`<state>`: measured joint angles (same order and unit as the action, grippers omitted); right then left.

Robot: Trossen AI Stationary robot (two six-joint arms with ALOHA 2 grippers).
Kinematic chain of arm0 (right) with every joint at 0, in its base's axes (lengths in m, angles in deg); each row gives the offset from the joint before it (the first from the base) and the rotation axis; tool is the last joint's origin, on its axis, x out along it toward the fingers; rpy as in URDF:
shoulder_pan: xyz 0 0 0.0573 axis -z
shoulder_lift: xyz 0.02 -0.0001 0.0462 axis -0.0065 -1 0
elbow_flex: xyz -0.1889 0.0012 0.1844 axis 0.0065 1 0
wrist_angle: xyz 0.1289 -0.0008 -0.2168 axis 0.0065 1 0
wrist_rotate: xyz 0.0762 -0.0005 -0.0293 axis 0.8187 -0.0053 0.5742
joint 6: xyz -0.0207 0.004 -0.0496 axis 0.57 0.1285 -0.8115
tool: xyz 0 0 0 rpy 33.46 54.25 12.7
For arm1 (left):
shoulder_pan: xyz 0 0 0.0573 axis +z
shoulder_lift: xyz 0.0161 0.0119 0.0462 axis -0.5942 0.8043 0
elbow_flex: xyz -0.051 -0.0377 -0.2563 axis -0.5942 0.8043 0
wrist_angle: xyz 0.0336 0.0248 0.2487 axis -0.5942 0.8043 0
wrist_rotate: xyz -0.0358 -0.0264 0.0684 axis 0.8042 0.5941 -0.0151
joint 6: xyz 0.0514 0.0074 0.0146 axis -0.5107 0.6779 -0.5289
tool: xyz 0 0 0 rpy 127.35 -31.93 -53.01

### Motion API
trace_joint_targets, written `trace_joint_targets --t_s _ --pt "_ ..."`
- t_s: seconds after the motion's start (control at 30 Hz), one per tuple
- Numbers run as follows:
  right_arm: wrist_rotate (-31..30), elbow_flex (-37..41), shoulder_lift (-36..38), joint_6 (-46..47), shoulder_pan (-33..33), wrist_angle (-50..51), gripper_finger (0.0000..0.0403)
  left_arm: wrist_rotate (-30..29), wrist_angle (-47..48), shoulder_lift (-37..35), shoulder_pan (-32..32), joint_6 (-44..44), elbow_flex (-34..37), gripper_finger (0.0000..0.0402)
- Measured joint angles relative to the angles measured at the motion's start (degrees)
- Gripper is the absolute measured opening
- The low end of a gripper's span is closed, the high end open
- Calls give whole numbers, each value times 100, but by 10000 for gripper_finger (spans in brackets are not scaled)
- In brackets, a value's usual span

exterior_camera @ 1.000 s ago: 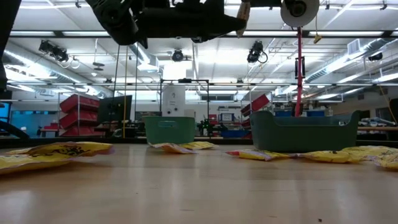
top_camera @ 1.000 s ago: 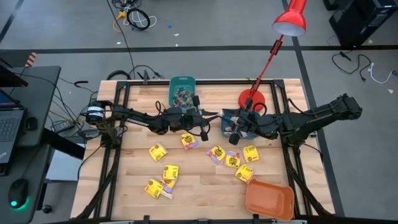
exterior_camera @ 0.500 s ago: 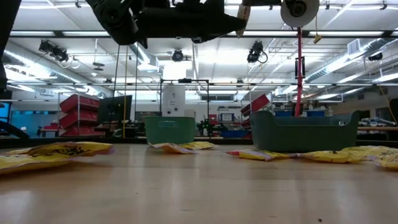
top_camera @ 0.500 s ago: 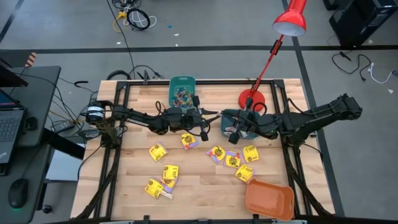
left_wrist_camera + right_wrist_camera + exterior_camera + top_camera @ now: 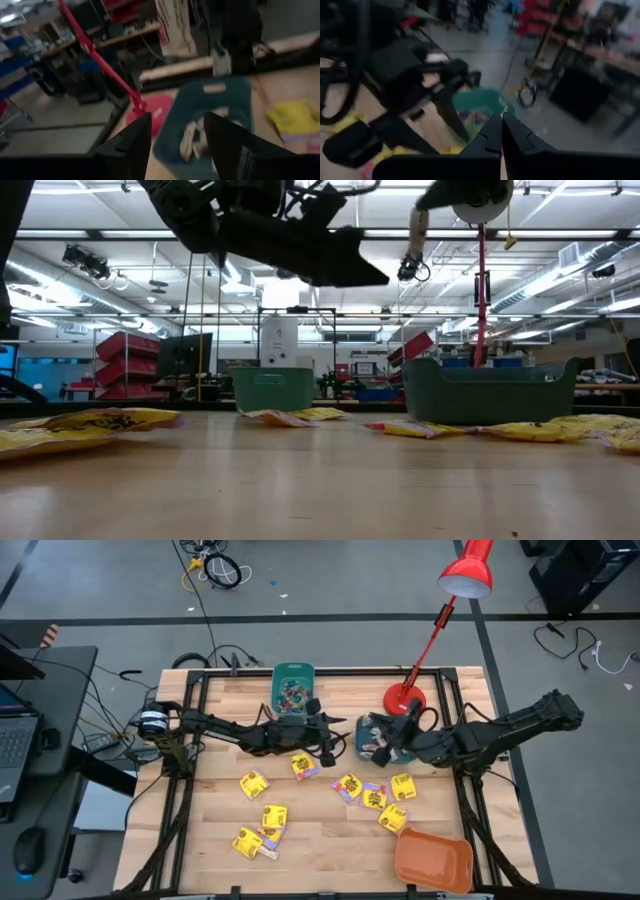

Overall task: Sort candy
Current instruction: Put the white chocolate bar into the blue bin

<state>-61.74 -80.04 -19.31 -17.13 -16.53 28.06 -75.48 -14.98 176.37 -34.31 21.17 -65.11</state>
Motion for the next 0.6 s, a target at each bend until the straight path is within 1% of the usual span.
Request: trace_joint_targets --t_s 0.13,0.23,0.33,0.4,0.47,0.6 --pt "94 0 137 1607 102 1520 0 -11 599 -83 -15 263 1 185" --pt "584 0 115 3065 245 2943 0 22 1153 -233 -70 414 1 185" --pt "1189 116 -6 4157 343 4001 0 34 1805 -399 -161 468 3 185" --pt "1473 285 -66 4529 372 4253 0 40 2180 -532 -230 518 3 185" --pt "1631 463 -84 4703 407 4251 0 39 2622 -674 -292 566 3 185" --pt "1781 730 -93 4842 484 4207 0 24 3470 -838 -384 682 3 185"
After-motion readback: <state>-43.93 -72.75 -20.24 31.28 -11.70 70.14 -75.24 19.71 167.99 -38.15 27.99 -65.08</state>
